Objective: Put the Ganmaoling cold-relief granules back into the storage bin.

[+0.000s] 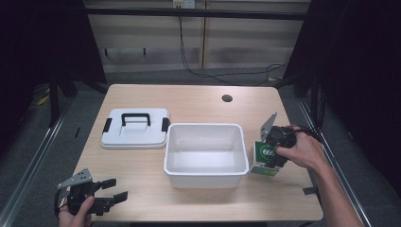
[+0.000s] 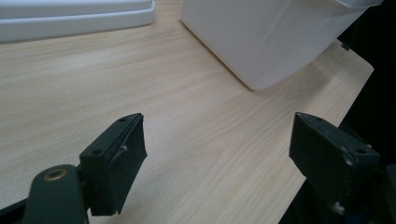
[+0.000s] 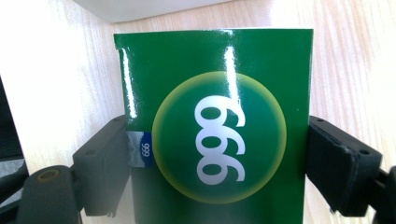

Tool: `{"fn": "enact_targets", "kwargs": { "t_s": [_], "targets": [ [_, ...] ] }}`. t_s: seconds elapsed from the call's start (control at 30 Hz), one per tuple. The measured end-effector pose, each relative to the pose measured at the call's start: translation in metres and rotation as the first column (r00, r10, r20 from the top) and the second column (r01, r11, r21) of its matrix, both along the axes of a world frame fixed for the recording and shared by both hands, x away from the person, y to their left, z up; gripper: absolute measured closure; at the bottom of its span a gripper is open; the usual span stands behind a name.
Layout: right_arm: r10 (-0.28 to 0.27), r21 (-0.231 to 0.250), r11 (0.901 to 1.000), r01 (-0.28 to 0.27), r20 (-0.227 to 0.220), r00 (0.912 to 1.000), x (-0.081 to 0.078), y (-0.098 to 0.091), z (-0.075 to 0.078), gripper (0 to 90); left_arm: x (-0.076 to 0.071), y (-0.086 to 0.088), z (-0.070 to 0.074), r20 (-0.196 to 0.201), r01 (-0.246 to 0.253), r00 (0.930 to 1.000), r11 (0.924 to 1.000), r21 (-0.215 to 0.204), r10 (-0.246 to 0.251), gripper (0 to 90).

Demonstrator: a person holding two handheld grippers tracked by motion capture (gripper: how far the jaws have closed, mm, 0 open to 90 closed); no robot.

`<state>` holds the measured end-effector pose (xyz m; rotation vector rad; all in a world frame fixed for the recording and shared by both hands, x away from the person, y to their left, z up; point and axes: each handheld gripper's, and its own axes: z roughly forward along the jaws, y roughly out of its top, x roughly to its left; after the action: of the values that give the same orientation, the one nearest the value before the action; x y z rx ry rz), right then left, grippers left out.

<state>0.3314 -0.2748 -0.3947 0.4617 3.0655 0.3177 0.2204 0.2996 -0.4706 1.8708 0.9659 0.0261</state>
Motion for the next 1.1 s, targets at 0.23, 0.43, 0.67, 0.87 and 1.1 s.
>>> {"fn": "enact_targets", "kwargs": {
  "t_s": [0.23, 0.43, 0.67, 0.87, 1.1],
  "targets": [
    [-0.022, 0.021, 0.9995, 0.022, 0.001, 0.9998, -0.006, -0.008, 0.005, 15.7, 0.000, 0.000, 0.000, 0.001, -0.004, 1.0000, 1.0000, -0.001, 0.004, 18.6],
    [-0.041, 0.055, 0.9976, 0.041, 0.001, 0.9991, -0.009, -0.016, 0.008, 15.7, 0.000, 0.001, 0.000, 0.003, -0.002, 1.0000, 1.0000, 0.000, 0.002, 18.6],
    [-0.072, 0.096, 0.9928, 0.071, 0.005, 0.9974, -0.013, -0.026, 0.014, 15.8, 0.000, 0.000, 0.000, 0.001, 0.004, 1.0000, 1.0000, 0.000, -0.004, 18.5],
    [-0.094, 0.155, 0.9838, 0.090, 0.021, 0.9953, -0.017, -0.036, 0.020, 15.8, 0.000, 0.000, 0.001, 0.000, -0.002, 1.0000, 1.0000, 0.000, 0.002, 18.5],
    [-0.090, 0.207, 0.9750, 0.081, 0.035, 0.9953, -0.023, -0.042, 0.027, 15.9, 0.000, 0.001, 0.000, 0.003, -0.006, 1.0000, 1.0000, -0.001, 0.006, 18.5]
  ]
}}
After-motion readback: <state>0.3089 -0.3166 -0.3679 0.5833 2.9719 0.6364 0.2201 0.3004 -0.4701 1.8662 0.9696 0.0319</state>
